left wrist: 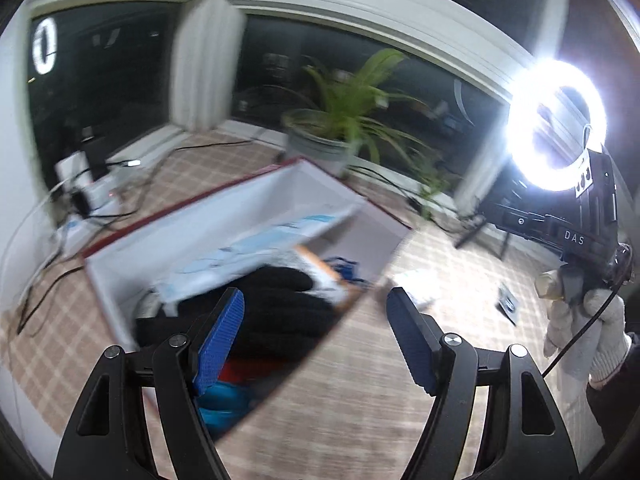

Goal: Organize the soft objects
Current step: 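Move both tools back from the box toward the items on the rug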

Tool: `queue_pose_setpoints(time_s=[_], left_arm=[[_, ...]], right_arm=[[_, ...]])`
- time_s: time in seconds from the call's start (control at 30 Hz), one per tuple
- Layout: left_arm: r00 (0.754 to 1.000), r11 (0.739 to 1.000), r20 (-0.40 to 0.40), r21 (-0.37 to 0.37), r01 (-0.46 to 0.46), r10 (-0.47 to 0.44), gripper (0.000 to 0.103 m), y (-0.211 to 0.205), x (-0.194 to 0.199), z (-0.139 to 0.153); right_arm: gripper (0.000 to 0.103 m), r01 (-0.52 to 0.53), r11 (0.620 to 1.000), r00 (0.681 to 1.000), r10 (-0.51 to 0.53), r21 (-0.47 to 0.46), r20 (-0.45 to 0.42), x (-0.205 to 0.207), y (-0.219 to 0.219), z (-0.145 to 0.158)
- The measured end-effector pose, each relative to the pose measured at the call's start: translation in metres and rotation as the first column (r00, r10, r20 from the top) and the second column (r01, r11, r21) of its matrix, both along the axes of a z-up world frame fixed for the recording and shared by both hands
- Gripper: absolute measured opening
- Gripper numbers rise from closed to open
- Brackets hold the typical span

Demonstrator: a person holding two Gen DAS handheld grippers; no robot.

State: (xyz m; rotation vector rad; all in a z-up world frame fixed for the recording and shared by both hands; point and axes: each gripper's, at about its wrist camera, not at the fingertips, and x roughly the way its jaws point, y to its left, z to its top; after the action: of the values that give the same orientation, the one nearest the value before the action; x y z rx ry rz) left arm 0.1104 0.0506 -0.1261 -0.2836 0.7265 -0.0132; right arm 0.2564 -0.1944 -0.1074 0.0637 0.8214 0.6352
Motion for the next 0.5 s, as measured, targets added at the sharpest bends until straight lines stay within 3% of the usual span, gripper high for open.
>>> queue_pose_setpoints(time_s=[0.27, 0.33, 0.4, 0.5], left_arm=[[0.986, 0.986, -0.011, 0.006, 0.167, -0.167, 0.074, -0.067, 0.019, 0.000], [0.982, 0.982, -0.012, 0.008, 0.191, -0.190, 0.074, -0.078, 0.019, -0.001], [0.977, 0.977, -0.018, 0.007, 0.212, -0.212, 0.074, -0.088, 0.017, -0.003], [0.973, 0.974, -0.026, 0.010, 0.228, -0.227, 0.074, -0.095, 0.010, -0.005]], right_arm=[[0.073, 0.068, 0.998, 0.995, -0.069, -0.006, -0.075, -0.009, -0.060, -0.017], [0.059, 0.061, 0.998, 0.993, -0.061, 0.001, -0.105, -0.006, -0.063, -0.019], [0.040, 0.048, 0.999, 0.990, -0.049, -0.011, -0.134, 0.001, -0.060, -0.024], [0.031, 0.019, 0.999, 0.985, -0.024, -0.032, -0.171, 0.014, -0.046, -0.034]])
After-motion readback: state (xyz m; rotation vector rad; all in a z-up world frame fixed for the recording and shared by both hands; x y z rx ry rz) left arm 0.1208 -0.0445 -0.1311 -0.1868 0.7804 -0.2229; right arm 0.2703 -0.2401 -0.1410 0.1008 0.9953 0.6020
